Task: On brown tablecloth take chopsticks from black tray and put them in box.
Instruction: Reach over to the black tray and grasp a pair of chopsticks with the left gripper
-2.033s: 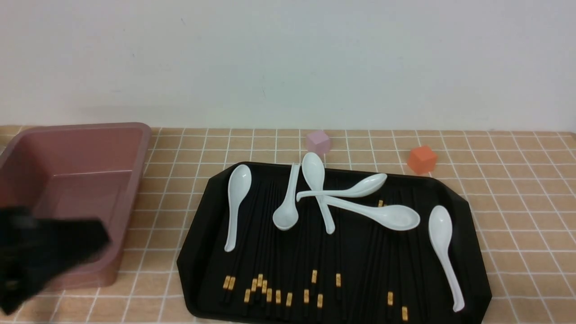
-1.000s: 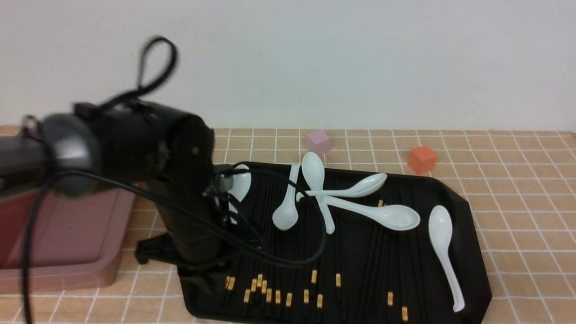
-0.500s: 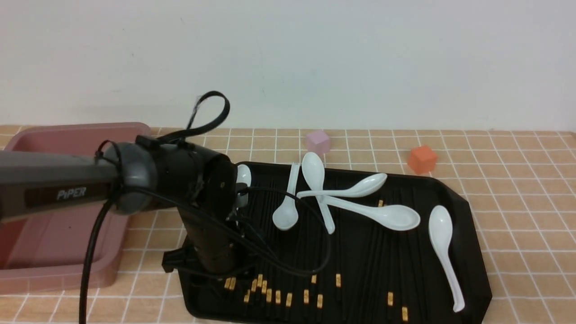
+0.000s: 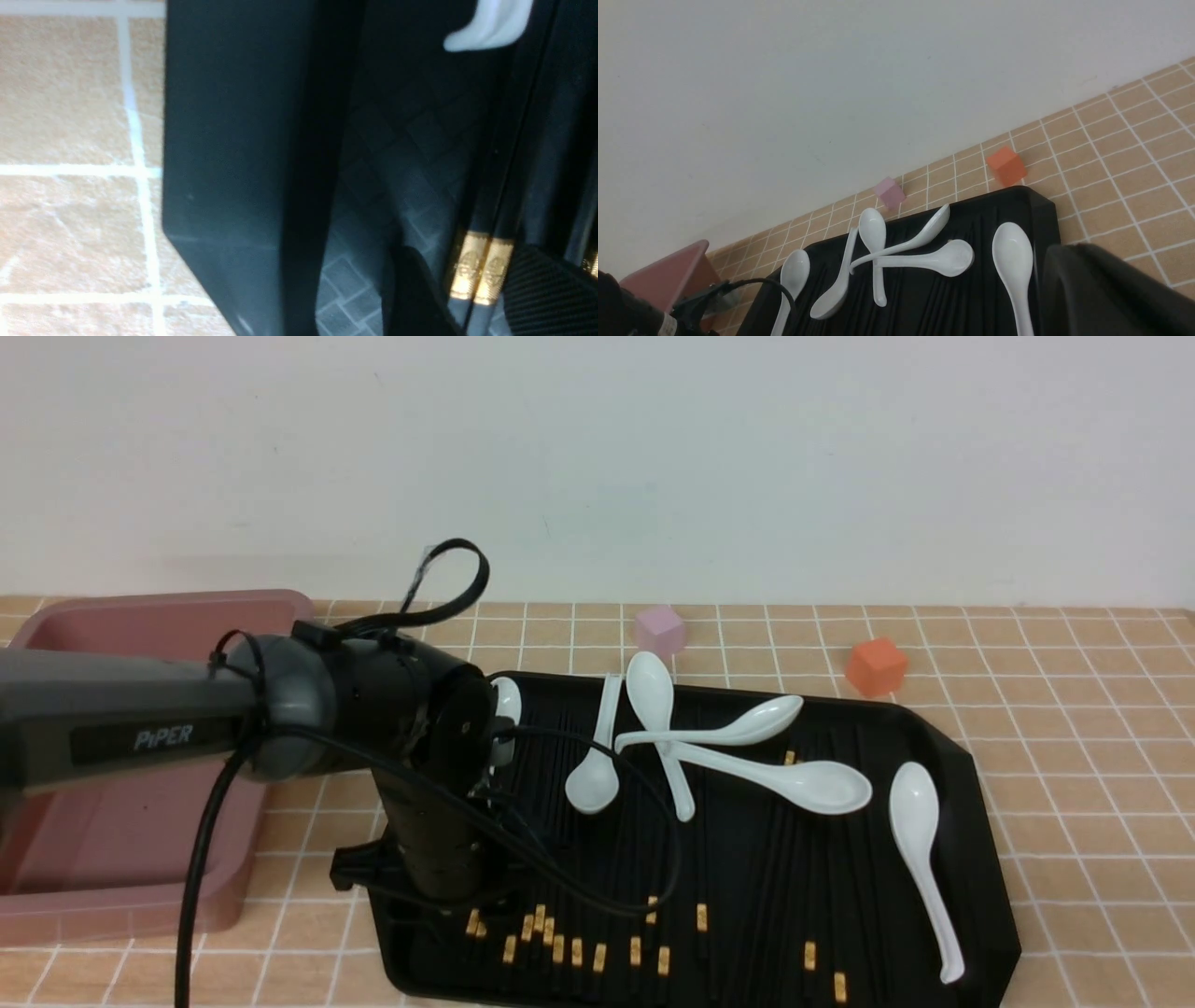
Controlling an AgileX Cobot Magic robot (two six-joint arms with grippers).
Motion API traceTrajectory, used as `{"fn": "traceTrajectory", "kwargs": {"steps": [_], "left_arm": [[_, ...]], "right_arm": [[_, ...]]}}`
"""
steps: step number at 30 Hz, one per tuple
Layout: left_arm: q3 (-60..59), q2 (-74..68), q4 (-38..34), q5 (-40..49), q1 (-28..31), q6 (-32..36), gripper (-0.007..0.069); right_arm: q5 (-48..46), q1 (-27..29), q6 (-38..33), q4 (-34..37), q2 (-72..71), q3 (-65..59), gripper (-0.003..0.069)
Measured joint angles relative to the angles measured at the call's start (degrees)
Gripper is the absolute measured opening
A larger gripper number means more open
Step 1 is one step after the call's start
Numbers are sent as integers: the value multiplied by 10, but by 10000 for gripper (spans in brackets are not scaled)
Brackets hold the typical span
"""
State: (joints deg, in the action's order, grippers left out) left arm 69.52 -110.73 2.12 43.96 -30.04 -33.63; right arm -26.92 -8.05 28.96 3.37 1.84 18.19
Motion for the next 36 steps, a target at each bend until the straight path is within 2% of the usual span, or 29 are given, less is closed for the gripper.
{"fn": "traceTrajectory", "kwargs": {"steps": [6,14,21,22,24,36], "left_arm": [[0,0,24,-2,0,-2,302],[0,0,15,-9,0,-3,299],[0,-1,10,-11,0,-4,202],[0,-2,10,-12,0,-4,160],[0,-4,10,-12,0,-5,127],[4,-1,-4,-6,0,-5,123]], "right_arm": [[0,0,-3,-2,0,0,15],[-11,0,-96,-105,0,-45,26],[-14,0,-104,-122,0,-95,33],[-15,0,-105,-122,0,-103,33],[-15,0,-105,-124,0,-110,35],[-15,0,-105,-126,0,-120,45]]}}
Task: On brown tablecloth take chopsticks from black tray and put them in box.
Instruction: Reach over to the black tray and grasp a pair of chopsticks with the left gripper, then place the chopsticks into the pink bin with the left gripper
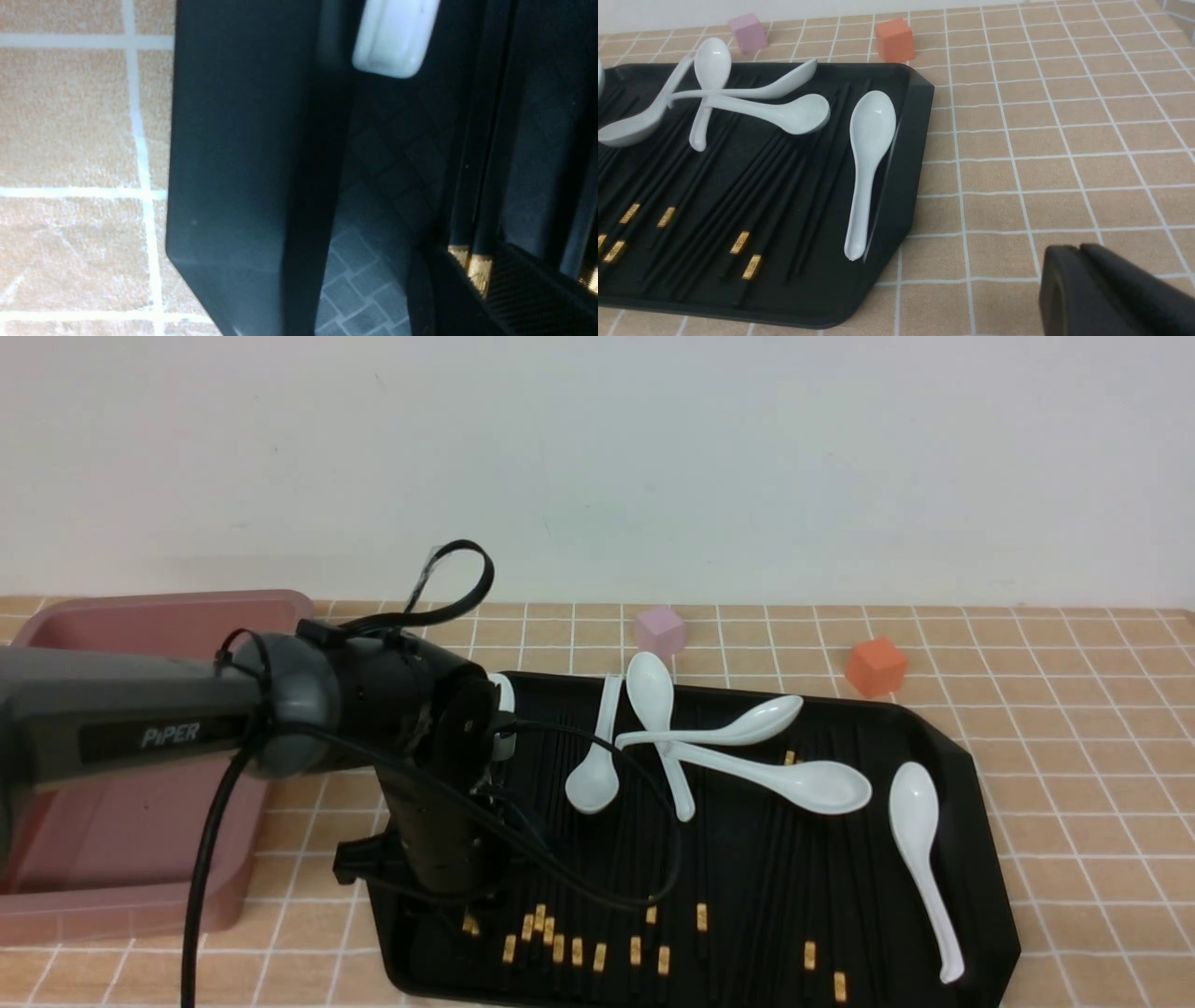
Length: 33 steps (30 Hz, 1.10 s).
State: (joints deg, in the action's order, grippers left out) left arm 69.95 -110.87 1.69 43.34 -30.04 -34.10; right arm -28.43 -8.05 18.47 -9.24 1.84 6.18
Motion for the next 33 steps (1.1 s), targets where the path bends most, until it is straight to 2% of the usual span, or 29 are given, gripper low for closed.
{"fn": "traceTrajectory", "kwargs": {"steps": [12,17,21,25,27,29,33], "left_arm": [[-8,222,-14,51,-1,0,123],[-8,298,12,69,11,-35,123],[-8,352,32,88,73,-51,123],[-8,362,46,107,160,-40,123],[-8,344,52,117,229,-9,123],[-8,317,53,121,272,30,123],[-8,251,54,119,323,92,123]], "right_arm": [[0,0,0,0,0,0,64],[0,0,0,0,0,0,63],[0,0,0,0,0,0,69],[0,0,0,0,0,0,76],[0,0,0,0,0,0,79],[0,0,0,0,0,0,82],[0,0,0,0,0,0,88]]}}
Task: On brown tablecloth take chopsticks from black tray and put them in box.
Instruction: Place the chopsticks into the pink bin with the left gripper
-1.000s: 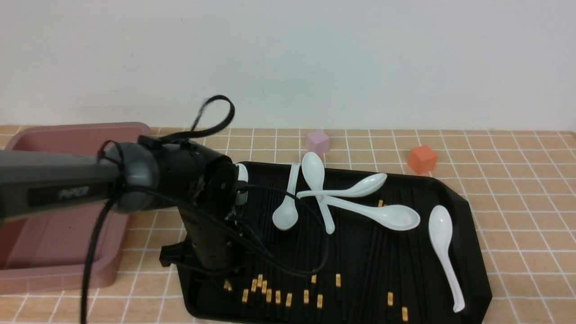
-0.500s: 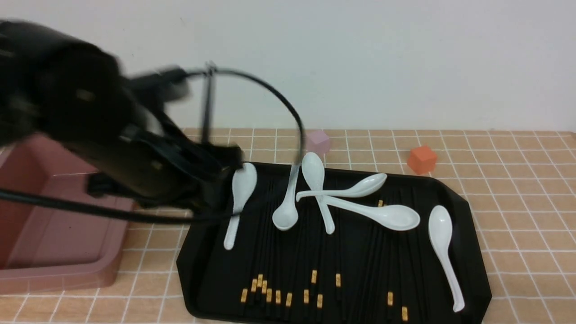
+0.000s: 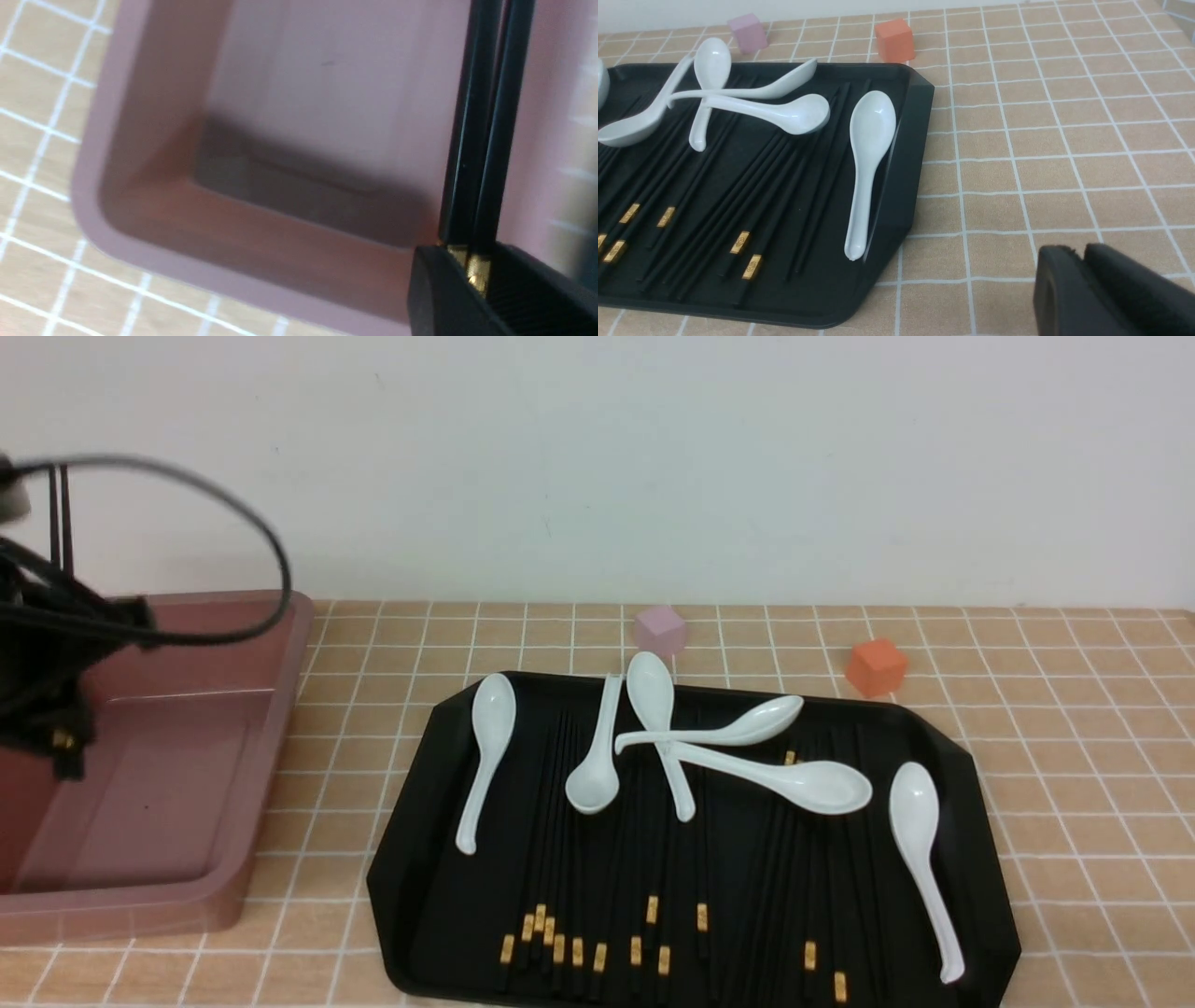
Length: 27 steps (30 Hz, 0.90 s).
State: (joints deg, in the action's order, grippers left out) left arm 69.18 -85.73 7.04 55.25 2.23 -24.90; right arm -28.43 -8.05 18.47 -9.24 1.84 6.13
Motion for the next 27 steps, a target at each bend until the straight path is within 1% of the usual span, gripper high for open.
{"fn": "traceTrajectory", "kwargs": {"steps": [3,7,12,14,15,16,18,20,22,24,27], "left_arm": [[0,-56,5,-15,15,20,123],[0,-123,24,-40,17,39,123],[0,-154,38,-59,17,40,125],[0,-155,40,-65,17,40,146],[0,-155,41,-67,17,40,162],[0,-154,42,-68,17,37,207],[0,-152,43,-60,17,26,275],[0,-146,46,-43,17,22,326],[0,-130,54,-18,17,20,359],[0,-104,58,-3,17,19,357],[0,-67,59,11,17,19,300]], "right_arm": [[0,0,0,0,0,0,91],[0,0,0,0,0,0,95],[0,0,0,0,0,0,99],[0,0,0,0,0,0,100],[0,0,0,0,0,0,102],[0,0,0,0,0,0,104],[0,0,0,0,0,0,106],[0,0,0,0,0,0,108],[0,0,0,0,0,0,111],[0,0,0,0,0,0,111],[0,0,0,0,0,0,111]]}}
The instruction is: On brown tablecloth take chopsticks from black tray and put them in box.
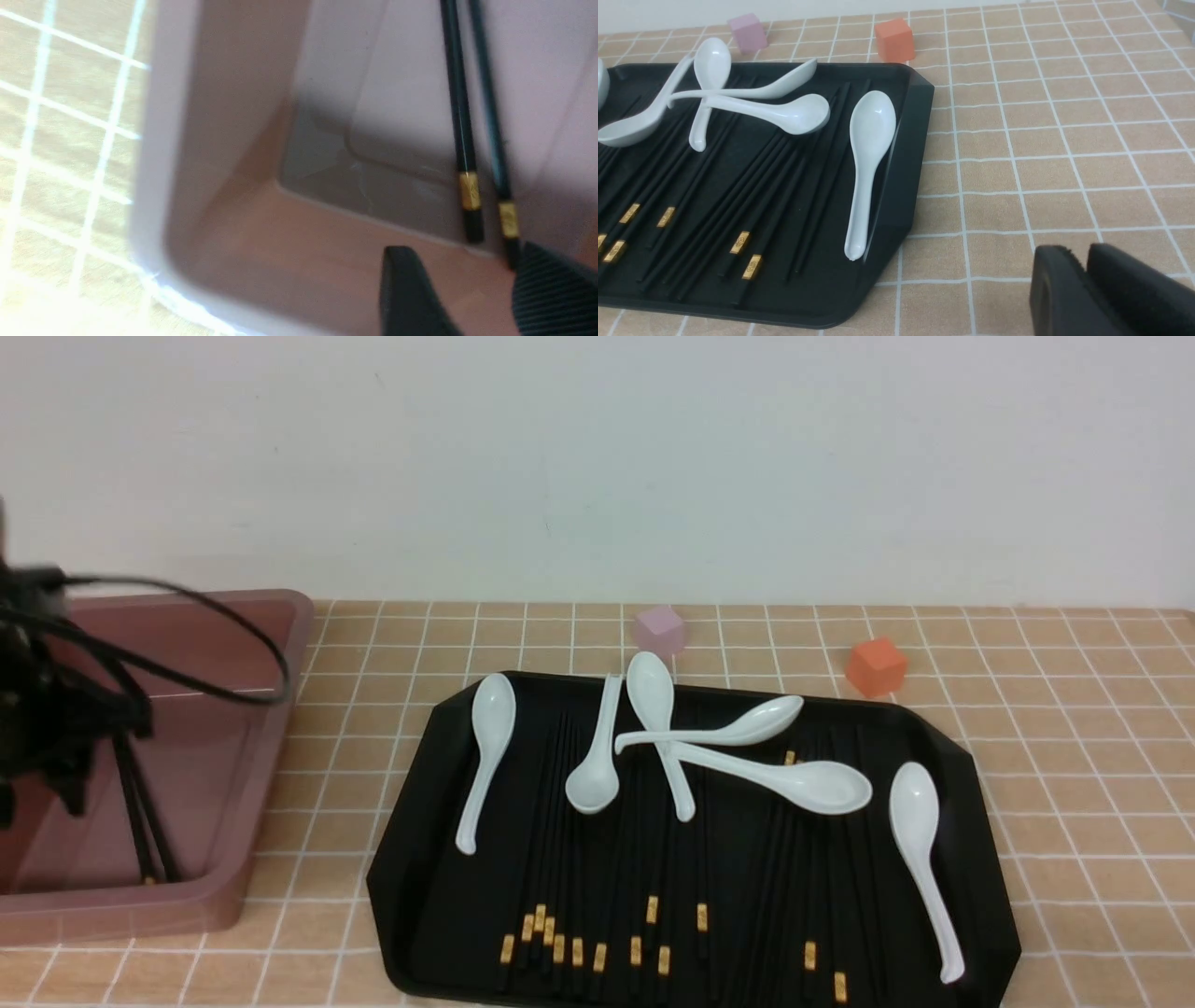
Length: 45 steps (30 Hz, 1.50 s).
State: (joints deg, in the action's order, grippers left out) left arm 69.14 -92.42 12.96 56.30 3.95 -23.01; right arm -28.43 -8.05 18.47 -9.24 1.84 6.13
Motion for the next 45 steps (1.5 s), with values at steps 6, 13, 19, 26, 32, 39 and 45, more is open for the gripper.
{"fn": "traceTrajectory", "kwargs": {"steps": [6,13,19,26,32,39,45], "left_arm": [[-23,200,-69,44,0,55,-13],[-208,493,-231,-36,0,168,-13],[-372,683,-331,-135,0,210,-13],[-441,812,-364,-245,0,214,-13],[-451,863,-367,-249,0,215,-13],[-464,865,-354,-255,0,218,-13],[-561,883,-281,-308,-4,159,-13]], "right_arm": [[0,0,5,0,0,0,113],[0,0,6,0,0,0,119],[0,0,6,0,0,0,127],[0,0,6,0,0,0,134],[0,0,8,0,0,0,141],[0,0,8,0,0,0,150],[0,0,8,0,0,0,158]]}}
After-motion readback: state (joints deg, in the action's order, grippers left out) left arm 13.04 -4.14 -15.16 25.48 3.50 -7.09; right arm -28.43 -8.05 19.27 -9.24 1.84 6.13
